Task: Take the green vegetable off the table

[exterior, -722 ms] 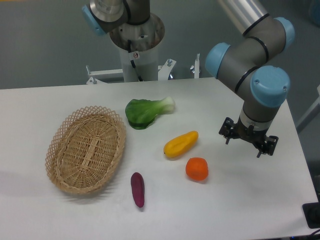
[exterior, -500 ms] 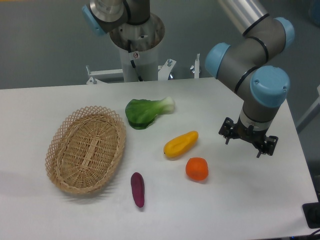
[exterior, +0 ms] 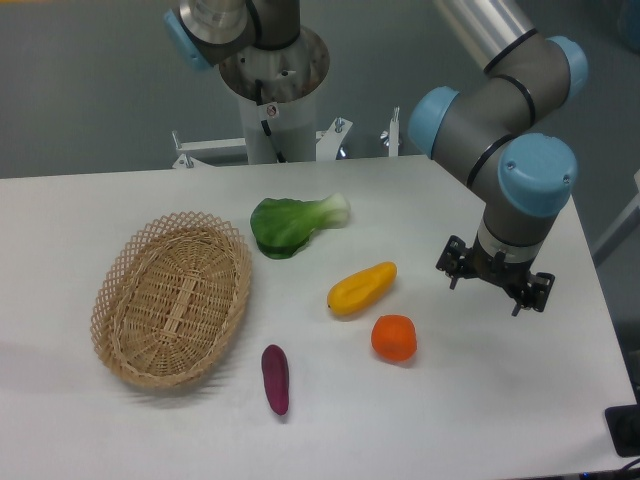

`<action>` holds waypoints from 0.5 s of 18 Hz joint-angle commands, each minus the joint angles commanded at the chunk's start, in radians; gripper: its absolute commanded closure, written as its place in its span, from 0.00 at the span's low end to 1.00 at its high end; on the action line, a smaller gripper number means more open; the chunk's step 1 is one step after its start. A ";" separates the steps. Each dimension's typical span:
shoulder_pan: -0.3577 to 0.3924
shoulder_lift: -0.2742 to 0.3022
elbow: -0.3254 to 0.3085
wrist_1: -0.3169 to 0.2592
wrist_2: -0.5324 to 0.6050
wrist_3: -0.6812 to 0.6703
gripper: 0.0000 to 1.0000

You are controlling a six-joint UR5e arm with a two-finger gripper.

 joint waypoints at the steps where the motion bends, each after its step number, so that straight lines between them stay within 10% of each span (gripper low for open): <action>1: 0.000 0.000 0.000 0.003 0.000 -0.003 0.00; 9: -0.041 0.005 -0.017 0.003 -0.003 -0.043 0.00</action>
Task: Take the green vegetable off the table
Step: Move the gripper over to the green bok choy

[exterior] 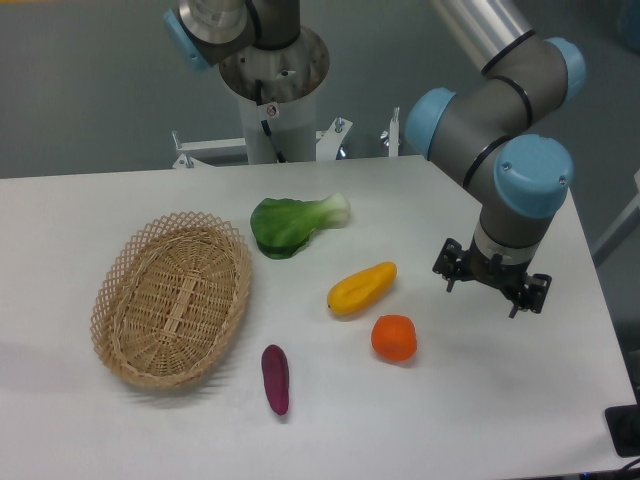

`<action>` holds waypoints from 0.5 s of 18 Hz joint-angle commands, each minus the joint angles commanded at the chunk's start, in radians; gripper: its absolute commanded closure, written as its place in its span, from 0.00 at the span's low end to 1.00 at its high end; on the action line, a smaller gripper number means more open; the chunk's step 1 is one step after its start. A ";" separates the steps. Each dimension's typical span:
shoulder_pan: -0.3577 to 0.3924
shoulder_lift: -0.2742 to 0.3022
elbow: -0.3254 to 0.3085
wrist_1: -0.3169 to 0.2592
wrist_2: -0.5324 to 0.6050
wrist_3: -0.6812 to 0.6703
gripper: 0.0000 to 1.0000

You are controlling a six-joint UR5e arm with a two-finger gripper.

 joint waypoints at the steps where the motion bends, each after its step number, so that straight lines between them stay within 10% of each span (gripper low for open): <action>1: -0.009 0.009 -0.012 0.000 -0.002 0.000 0.00; 9: -0.034 0.176 -0.267 0.012 -0.121 0.131 0.00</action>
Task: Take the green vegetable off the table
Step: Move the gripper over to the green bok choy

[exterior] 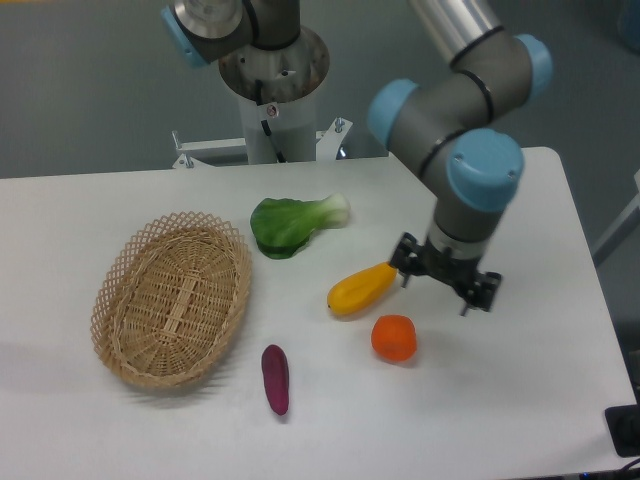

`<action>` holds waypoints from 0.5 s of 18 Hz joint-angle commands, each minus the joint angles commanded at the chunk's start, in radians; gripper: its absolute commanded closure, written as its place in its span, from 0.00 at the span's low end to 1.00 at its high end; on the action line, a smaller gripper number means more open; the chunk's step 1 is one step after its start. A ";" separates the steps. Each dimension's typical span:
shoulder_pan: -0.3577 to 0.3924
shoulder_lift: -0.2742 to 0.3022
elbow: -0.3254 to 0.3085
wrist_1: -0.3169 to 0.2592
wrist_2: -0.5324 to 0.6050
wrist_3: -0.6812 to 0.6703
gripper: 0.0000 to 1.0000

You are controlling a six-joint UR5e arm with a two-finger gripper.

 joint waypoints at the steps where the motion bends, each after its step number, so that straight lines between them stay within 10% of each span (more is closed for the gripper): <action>1: -0.011 0.026 -0.040 -0.002 -0.002 0.044 0.00; 9: -0.009 0.137 -0.224 0.000 0.011 0.239 0.00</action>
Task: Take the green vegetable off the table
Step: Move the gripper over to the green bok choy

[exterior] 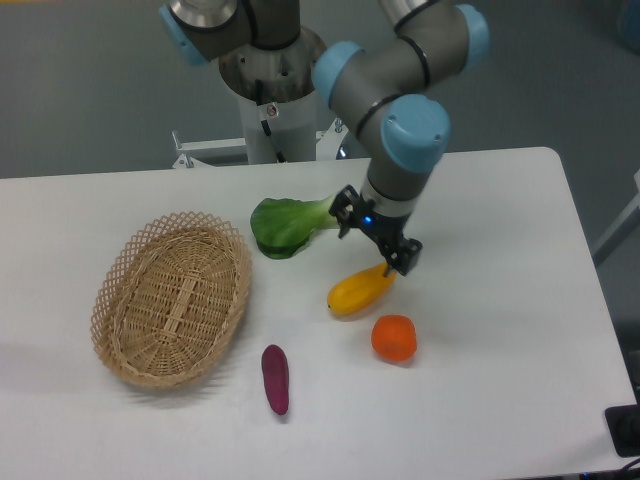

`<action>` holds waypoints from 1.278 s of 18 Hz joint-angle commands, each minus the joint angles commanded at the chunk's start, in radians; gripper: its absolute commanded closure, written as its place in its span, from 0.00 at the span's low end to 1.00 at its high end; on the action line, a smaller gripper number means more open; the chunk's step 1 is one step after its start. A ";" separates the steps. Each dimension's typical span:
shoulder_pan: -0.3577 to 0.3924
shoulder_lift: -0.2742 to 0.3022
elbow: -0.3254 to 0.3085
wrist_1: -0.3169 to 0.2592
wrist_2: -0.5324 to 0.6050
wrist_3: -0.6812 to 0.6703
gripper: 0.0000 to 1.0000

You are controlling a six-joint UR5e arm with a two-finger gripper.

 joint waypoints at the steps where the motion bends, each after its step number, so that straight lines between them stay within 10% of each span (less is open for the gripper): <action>1: 0.000 0.008 -0.014 -0.002 0.003 0.025 0.00; 16: -0.006 0.091 -0.224 0.034 0.077 0.066 0.00; 23: -0.012 0.072 -0.272 0.160 0.083 0.052 0.00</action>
